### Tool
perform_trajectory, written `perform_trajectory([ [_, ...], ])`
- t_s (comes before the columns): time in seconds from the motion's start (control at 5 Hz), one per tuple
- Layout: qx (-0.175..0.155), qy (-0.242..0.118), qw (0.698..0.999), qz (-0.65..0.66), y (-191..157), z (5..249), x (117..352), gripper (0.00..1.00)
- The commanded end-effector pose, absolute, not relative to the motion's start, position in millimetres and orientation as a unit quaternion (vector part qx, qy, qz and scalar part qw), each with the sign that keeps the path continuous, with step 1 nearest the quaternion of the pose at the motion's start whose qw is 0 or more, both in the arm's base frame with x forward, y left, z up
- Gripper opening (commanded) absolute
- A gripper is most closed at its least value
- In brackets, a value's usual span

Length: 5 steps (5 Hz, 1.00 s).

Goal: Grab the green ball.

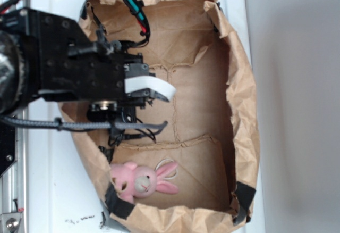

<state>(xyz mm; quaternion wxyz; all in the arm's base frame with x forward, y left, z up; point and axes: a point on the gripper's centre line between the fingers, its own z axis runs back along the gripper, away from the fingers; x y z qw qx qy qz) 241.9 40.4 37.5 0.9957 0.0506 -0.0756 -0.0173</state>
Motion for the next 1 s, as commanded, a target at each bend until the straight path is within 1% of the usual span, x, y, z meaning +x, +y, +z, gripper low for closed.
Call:
perform_trajectory([
  [0.0,0.008,-0.070,0.997,0.013,27,113,281,0.00],
  [0.2,-0.023,-0.063,0.998,0.018,25,139,286,0.00],
  [0.4,-0.039,-0.066,0.997,0.018,26,156,285,0.00],
  [0.6,-0.058,-0.074,0.995,0.012,29,167,279,0.00],
  [0.8,-0.073,-0.097,0.993,0.004,27,182,268,0.00],
])
